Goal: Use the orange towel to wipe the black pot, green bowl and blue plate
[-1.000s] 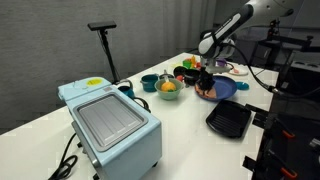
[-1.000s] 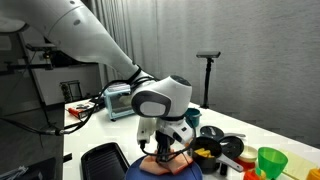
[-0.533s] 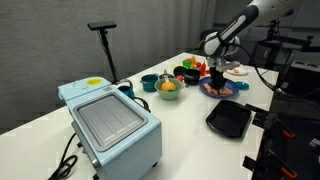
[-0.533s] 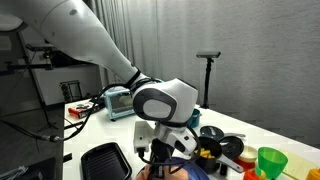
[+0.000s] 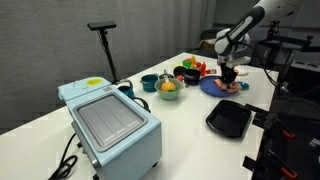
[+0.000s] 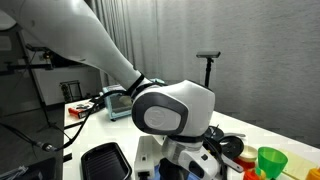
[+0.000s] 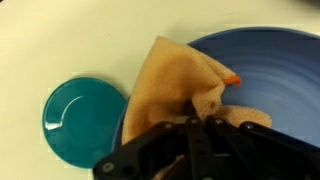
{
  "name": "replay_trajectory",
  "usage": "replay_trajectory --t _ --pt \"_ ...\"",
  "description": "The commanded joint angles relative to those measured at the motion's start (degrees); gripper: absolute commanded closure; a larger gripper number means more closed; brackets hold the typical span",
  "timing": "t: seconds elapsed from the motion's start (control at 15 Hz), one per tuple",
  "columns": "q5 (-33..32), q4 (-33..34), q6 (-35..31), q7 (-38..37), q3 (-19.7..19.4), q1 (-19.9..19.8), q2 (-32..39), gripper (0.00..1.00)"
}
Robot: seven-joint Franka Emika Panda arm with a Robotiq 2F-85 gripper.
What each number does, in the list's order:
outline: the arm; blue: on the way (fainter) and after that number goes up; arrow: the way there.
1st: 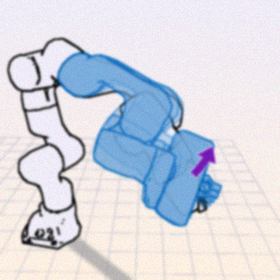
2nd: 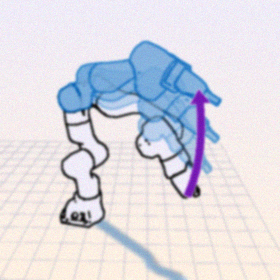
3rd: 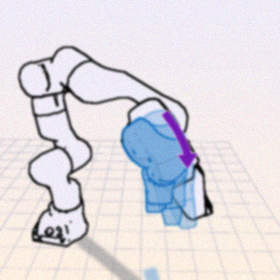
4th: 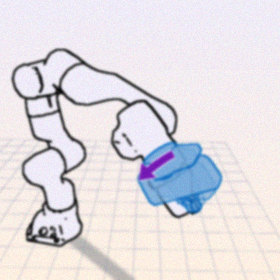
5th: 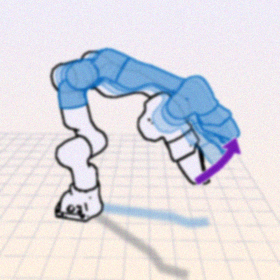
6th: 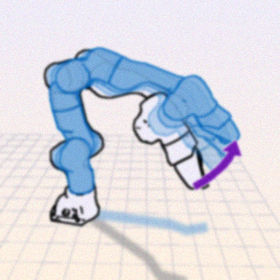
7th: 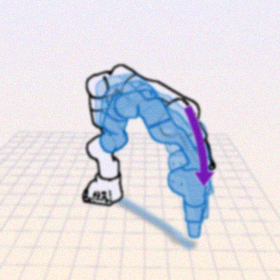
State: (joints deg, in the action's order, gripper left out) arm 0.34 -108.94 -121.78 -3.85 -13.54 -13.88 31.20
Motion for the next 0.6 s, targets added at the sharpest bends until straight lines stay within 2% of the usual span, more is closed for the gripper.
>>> replay_trajectory --t 0.0,0.27,0.53 --pt "1.7 2.5 -2.9 -0.1 -0.4 -2.8 0.9 0.99" --pt "6.6 4.9 -5.0 -0.5 0.8 -5.2 0.8 0.99" --pt "10.3 5.0 -8.8 0.2 1.9 -5.0 0.1 0.99"
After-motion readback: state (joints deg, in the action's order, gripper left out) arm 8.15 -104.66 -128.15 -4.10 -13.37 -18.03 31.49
